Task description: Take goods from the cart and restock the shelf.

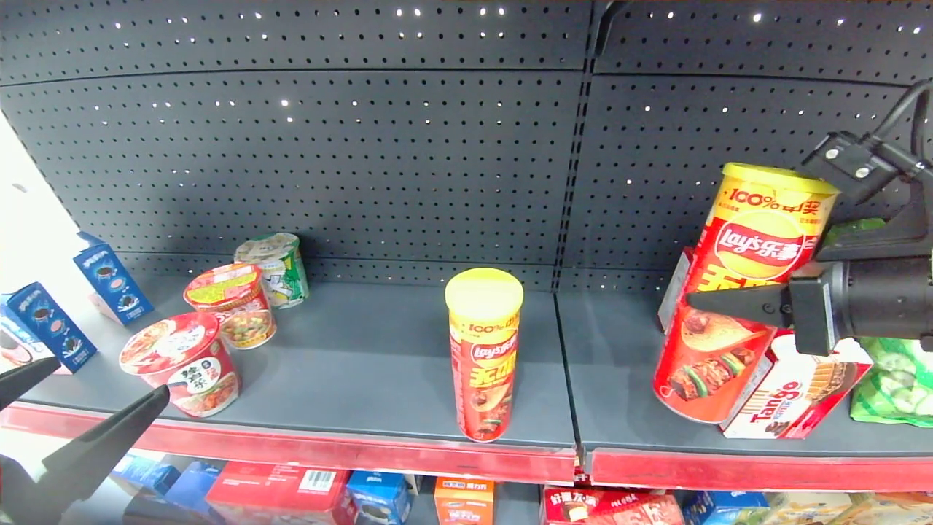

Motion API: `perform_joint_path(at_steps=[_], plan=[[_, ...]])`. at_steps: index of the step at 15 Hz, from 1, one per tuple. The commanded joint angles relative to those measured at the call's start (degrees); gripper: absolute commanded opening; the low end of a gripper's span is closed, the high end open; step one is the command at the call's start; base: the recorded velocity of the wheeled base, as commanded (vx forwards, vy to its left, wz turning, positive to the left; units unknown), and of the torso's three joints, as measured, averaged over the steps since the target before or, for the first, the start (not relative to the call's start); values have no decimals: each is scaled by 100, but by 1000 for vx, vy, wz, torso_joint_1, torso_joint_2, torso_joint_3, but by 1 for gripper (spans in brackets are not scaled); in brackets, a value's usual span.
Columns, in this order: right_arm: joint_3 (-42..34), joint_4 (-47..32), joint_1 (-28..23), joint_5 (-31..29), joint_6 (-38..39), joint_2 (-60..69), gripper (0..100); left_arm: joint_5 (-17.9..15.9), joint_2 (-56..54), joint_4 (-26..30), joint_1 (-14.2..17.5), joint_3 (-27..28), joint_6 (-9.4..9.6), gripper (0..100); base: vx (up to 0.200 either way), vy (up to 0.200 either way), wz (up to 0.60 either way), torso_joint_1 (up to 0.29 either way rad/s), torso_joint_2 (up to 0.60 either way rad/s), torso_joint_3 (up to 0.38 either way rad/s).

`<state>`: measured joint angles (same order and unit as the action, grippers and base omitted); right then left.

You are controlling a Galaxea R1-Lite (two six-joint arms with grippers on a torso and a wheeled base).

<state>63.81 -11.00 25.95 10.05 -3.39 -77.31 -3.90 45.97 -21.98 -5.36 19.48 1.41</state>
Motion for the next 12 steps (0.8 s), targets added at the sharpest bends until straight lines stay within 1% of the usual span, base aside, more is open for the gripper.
perform_joint_path(at_steps=[1, 3, 5, 9, 12], plan=[[106, 106, 103, -3, -4, -293, 0, -5, 17, 1, 0, -14, -1, 100, 0, 0, 0, 0, 0, 0], [282, 265, 103, 6, -65, -601, 0, 3, 8, 1, 9, -14, -1, 100, 0, 0, 0, 0, 0, 0], [598, 309, 94, 24, -329, -961, 0, 3, 0, 1, 9, -6, -1, 100, 0, 0, 0, 0, 0, 0], [1134, 309, 217, -134, -355, -1673, 0, 3, -44, 1, 9, -14, -1, 100, 0, 0, 0, 0, 0, 0], [1398, 660, 243, -134, -355, -2077, 0, 3, -44, 1, 9, -41, 8, 100, 0, 0, 0, 0, 0, 0]])
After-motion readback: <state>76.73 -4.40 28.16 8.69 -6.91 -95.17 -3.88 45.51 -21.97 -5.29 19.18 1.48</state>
